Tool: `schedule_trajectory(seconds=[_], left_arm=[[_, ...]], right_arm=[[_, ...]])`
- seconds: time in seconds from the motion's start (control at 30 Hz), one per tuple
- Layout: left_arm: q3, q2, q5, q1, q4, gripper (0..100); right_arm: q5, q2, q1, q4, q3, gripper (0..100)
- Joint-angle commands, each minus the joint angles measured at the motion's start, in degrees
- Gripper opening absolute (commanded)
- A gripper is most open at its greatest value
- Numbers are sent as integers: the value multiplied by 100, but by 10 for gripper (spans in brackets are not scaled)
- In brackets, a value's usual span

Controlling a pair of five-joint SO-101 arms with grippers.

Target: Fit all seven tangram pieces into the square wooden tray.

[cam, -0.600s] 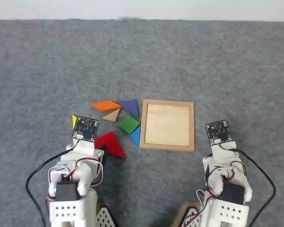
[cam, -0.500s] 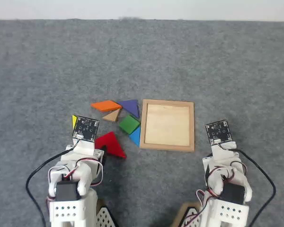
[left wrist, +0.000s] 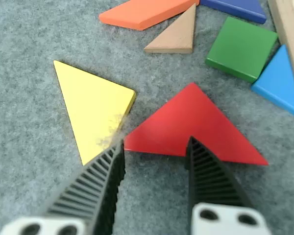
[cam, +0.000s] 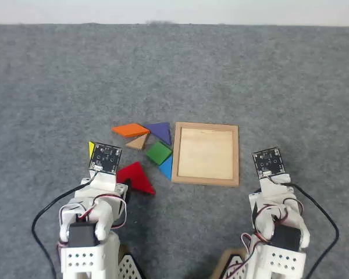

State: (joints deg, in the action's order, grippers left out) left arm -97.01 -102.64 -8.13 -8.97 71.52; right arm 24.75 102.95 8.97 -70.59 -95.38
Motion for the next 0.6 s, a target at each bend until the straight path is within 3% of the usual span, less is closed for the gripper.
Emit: schedule_trajectory(seconds=[0.0,0.57], left_arm=[[48,-18,79,-35,9,195],[48,-18,79,0,9,195]], right_arm=[[88,84,92,40,-105,8],[88,84,92,40,-105,8]])
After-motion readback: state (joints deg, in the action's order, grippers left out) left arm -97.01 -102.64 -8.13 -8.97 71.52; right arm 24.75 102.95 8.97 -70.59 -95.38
